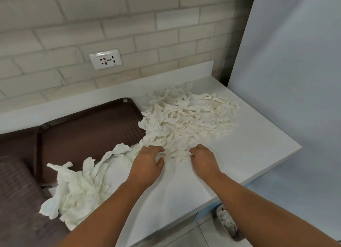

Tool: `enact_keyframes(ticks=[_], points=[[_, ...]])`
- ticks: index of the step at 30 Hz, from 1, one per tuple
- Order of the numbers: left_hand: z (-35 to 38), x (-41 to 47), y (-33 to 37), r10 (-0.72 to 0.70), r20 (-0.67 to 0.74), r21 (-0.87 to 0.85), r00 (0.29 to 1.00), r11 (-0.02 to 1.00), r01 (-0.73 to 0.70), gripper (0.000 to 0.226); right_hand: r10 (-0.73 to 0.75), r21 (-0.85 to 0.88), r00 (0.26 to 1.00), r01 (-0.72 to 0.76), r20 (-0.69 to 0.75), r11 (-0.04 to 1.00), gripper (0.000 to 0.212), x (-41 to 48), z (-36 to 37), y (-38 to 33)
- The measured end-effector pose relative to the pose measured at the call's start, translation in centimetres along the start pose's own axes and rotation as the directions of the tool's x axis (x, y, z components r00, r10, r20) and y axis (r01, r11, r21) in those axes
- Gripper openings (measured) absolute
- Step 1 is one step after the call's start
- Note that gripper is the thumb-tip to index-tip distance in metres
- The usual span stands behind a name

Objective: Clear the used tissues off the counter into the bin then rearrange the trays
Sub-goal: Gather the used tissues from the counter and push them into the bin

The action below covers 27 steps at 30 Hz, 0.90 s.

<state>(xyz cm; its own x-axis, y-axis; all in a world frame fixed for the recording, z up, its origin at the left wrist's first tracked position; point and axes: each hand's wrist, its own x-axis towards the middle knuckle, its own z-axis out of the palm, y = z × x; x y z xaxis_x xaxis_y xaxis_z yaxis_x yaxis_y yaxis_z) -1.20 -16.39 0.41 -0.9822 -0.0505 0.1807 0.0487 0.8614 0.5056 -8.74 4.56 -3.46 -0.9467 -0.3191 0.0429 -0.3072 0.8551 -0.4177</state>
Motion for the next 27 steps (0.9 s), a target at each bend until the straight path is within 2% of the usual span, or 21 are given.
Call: enact_keyframes(ticks=[5,9,12,15,17,20,24,27], points=[[0.7,2.2,-0.3,0.075,0.034,-0.053,0.997,0.996,-0.073,0.028,0.024,0.111,0.992,-0.01,-0.124,0.994,0.018,-0.4,-1.0,-0.4],[1.0,4.1,0.0,0.12,0.032,-0.098,0.992,0.988,-0.116,0.026,0.134,0.314,0.969,-0.065,-0.205,0.947,0.018,-0.7,-3.8,-1.4],[1.3,5.5,0.4,0.143,0.045,-0.119,0.989,0.983,-0.137,0.027,0.255,0.455,0.946,-0.14,-0.202,0.879,0.024,-1.0,-5.6,-1.4],[1.9,7.0,0.9,0.164,0.063,-0.118,0.984,0.981,-0.156,0.027,0.334,0.461,0.918,-0.205,-0.216,0.863,0.032,-1.5,-6.8,-1.0],[2.4,8.0,1.5,0.17,0.079,-0.106,0.982,0.981,-0.161,0.03,0.357,0.43,0.904,-0.233,-0.234,0.872,0.022,-2.0,-7.0,-0.5],[3.2,9.5,2.6,0.148,0.137,-0.045,0.979,0.989,-0.143,0.036,0.401,0.428,0.887,-0.278,-0.229,0.86,0.006,-2.9,-7.1,0.7],[4.6,10.7,3.8,0.108,0.222,0.132,0.969,0.981,-0.14,0.037,0.46,0.484,0.865,-0.319,-0.203,0.815,0.02,-4.0,-7.4,1.6],[5.3,10.9,4.3,0.059,0.273,0.335,0.96,0.93,-0.153,0.036,0.47,0.575,0.867,-0.301,-0.167,0.761,0.027,-4.8,-7.8,1.9]])
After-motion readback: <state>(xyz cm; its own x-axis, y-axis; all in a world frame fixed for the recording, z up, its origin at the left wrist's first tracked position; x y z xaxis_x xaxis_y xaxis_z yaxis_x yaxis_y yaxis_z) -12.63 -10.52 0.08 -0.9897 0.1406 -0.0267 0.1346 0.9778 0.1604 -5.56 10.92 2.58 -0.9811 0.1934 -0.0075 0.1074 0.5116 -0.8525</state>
